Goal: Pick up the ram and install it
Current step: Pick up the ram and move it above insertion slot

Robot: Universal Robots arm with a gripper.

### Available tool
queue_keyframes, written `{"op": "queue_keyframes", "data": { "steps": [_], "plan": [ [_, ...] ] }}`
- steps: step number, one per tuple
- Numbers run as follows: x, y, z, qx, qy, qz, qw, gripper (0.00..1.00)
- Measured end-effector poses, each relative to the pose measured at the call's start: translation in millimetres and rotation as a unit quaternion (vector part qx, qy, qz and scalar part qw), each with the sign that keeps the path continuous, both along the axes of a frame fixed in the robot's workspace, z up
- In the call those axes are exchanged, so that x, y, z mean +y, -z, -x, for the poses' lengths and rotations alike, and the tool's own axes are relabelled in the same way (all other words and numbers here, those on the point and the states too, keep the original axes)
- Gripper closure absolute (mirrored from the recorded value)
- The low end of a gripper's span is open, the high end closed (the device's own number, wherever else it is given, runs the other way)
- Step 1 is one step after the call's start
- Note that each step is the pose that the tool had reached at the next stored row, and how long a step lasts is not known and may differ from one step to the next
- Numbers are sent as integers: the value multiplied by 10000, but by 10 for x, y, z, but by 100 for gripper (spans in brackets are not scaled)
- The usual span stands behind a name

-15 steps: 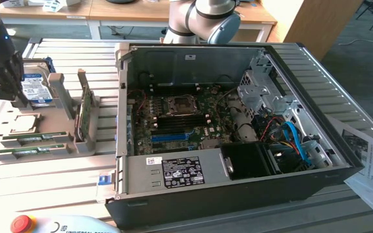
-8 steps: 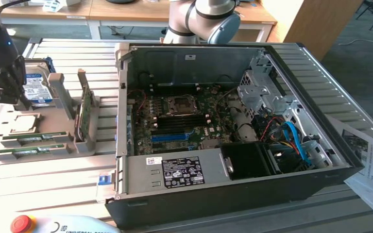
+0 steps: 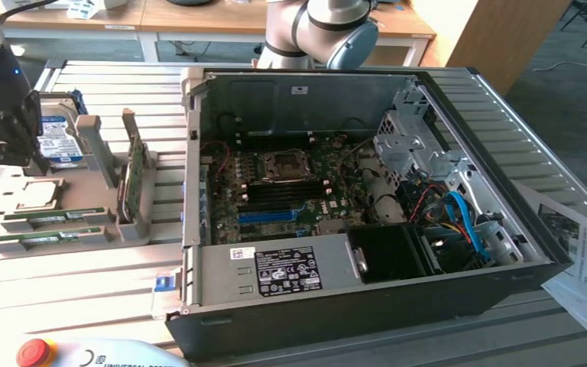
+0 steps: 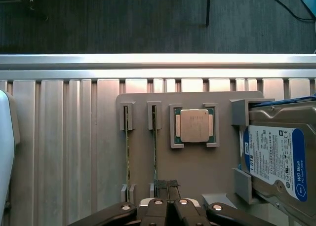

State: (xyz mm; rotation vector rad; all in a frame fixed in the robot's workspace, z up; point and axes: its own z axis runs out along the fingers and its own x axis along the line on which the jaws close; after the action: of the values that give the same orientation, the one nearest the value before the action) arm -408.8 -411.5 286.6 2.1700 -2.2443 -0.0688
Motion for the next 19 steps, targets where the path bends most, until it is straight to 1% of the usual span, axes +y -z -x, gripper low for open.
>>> {"op": "queue_keyframes", "data": {
  "steps": [7, 8, 14, 15, 19],
  "plan": [
    [0, 0, 0, 0, -3, 0, 10000, 89],
    [0, 0, 0, 0, -3, 0, 10000, 83],
    [0, 0, 0, 0, -5, 0, 10000, 82],
    [0, 0, 0, 0, -6, 0, 10000, 75],
    [-3, 1, 0, -1, -7, -1, 10000, 75]
  ]
}}
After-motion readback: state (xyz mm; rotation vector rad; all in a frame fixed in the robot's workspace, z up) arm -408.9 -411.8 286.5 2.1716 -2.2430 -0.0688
